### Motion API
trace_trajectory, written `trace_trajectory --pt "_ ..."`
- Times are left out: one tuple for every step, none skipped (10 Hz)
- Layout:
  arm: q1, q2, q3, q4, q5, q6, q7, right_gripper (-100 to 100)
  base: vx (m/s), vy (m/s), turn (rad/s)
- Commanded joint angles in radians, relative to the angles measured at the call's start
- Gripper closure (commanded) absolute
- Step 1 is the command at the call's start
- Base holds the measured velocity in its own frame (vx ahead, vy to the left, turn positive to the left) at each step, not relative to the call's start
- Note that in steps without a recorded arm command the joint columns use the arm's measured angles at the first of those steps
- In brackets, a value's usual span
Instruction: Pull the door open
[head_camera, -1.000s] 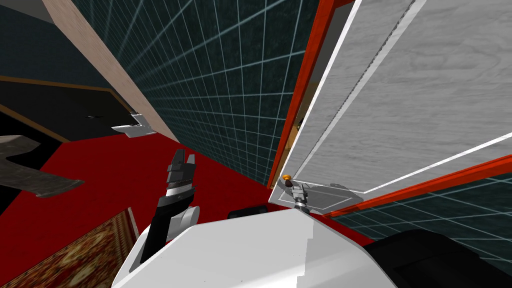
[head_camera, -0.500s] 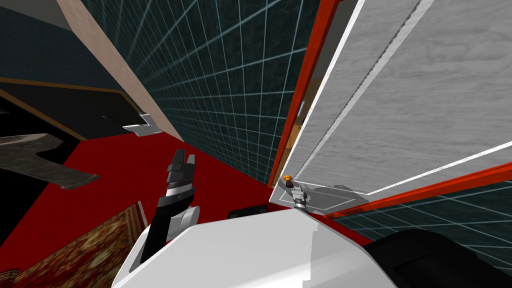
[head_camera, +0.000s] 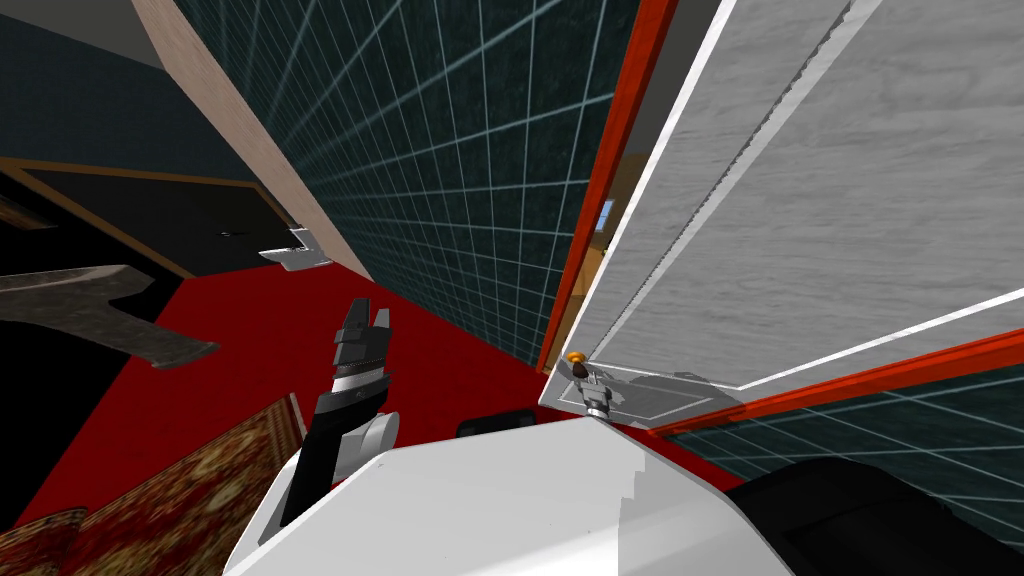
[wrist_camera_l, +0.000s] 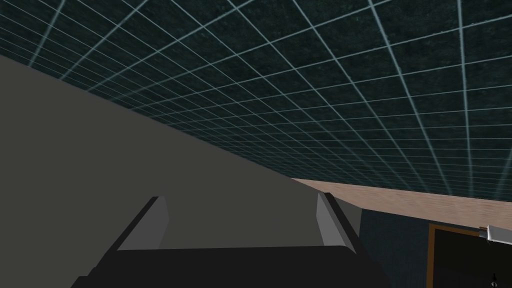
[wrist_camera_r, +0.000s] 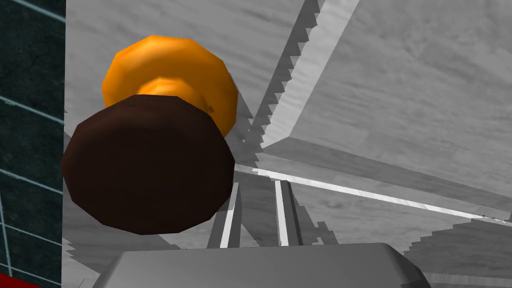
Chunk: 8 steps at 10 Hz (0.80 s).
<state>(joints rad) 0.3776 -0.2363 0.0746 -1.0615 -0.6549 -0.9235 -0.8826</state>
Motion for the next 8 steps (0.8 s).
trace_trajectory --pt "-0.015 0.014 0.035 -0.020 -0.012 -0.009 -0.050 -100 -0.060 -0.002 0.106" --pt "-0.015 0.014 0.035 -0.020 -0.012 -0.009 -0.050 -100 -0.047 0.001 0.054" --pt "-0.015 0.014 0.035 -0.020 -0.012 -0.009 -0.050 -100 -0.009 0.001 -0.024" --pt "-0.009 0.016 0.047 -0.029 -0.032 -0.008 -0.090 -100 -0.029 -0.003 0.040" --pt "-0.004 0.018 0.058 -0.038 -0.051 -0.006 -0.118 -100 -0.071 -0.015 0.088" --pt "-0.004 0.018 0.058 -0.038 -0.051 -0.006 -0.129 -100 -0.065 -0.008 0.057" --pt "-0.004 0.018 0.058 -0.038 -0.051 -0.006 -0.129 -100 -0.028 -0.010 -0.017" --pt "0.001 0.020 0.069 -0.046 -0.070 -0.005 -0.167 -100 -0.032 -0.021 0.042"
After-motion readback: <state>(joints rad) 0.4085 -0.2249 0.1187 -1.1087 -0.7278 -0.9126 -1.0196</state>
